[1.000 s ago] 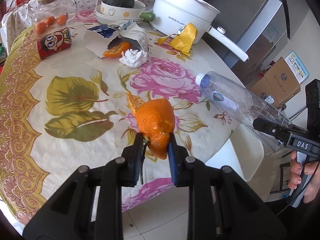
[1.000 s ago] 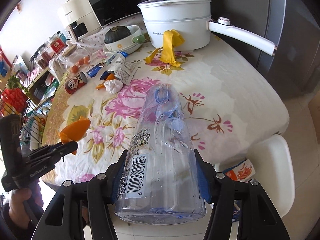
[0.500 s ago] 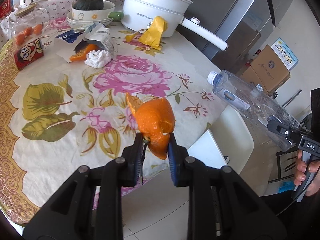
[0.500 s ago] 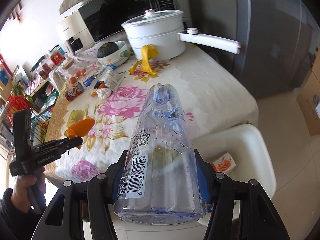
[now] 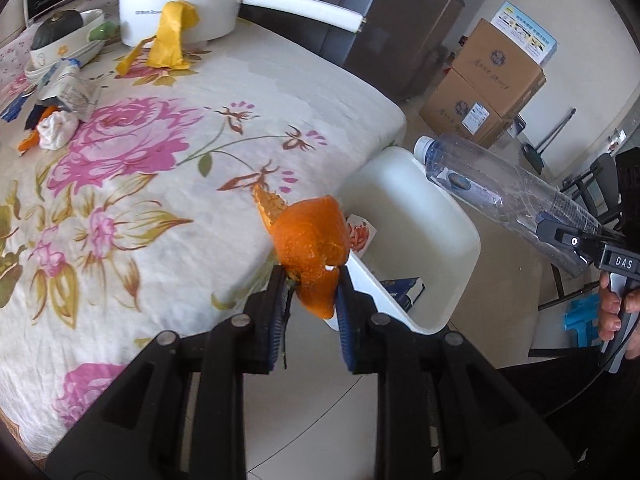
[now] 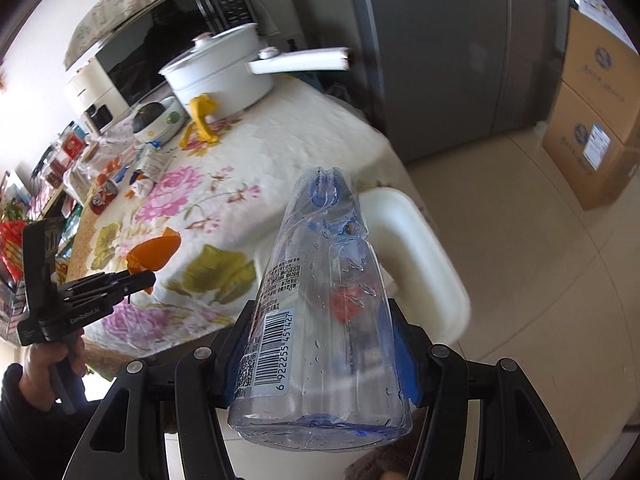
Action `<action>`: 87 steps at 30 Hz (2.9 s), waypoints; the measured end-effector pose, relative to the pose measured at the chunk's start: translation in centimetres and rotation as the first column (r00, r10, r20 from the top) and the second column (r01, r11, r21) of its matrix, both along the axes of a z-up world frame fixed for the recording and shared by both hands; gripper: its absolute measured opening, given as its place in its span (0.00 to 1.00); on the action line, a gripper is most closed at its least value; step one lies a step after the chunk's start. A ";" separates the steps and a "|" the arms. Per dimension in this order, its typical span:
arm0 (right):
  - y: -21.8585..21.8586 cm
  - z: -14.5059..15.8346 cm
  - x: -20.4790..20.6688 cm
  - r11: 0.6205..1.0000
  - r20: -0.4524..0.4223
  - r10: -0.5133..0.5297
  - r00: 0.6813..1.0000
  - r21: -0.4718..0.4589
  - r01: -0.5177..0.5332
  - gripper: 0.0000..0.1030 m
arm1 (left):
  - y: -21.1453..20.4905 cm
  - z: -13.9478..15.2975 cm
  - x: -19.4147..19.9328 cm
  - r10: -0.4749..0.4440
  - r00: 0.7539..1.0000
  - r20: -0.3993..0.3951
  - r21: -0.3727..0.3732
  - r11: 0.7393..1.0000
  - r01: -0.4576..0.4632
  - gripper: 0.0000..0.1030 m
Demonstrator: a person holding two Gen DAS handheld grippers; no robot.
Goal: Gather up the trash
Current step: 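Carry orange peel and bottle over the white bin and release both, then move both grippers back over the table toward the tissue and red can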
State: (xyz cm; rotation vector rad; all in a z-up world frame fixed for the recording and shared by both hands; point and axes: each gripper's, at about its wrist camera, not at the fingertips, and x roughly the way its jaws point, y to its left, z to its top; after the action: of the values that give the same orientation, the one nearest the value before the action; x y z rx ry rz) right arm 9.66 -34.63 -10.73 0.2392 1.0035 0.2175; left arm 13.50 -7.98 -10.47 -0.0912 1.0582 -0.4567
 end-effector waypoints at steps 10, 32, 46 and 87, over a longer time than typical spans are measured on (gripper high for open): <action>-3.3 -2.8 0.1 0.998 -0.081 -0.066 0.995 0.000 0.066 0.59 | -6.5 -2.2 1.5 -0.089 0.996 -0.025 -0.014 0.996 0.088 0.25; -3.6 -5.6 1.8 0.996 -0.169 -0.089 0.982 -0.042 0.083 0.60 | -8.0 -2.2 2.9 -0.037 0.999 0.035 0.101 0.994 0.033 0.76; 0.2 -7.5 5.1 0.994 -0.233 -0.042 0.972 -0.111 0.017 0.60 | -1.5 0.2 0.9 0.051 0.994 0.092 0.197 0.978 -0.068 0.98; 17.6 3.1 7.9 0.993 0.036 0.097 0.995 -0.071 -0.094 0.80 | 19.7 3.7 -3.8 0.444 0.884 0.149 0.189 0.864 -0.466 1.00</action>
State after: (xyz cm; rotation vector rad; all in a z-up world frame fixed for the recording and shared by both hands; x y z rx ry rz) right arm 17.58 -17.06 -7.58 0.1238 0.9829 0.2735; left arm 9.70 11.67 -6.81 -0.1167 0.9427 0.0885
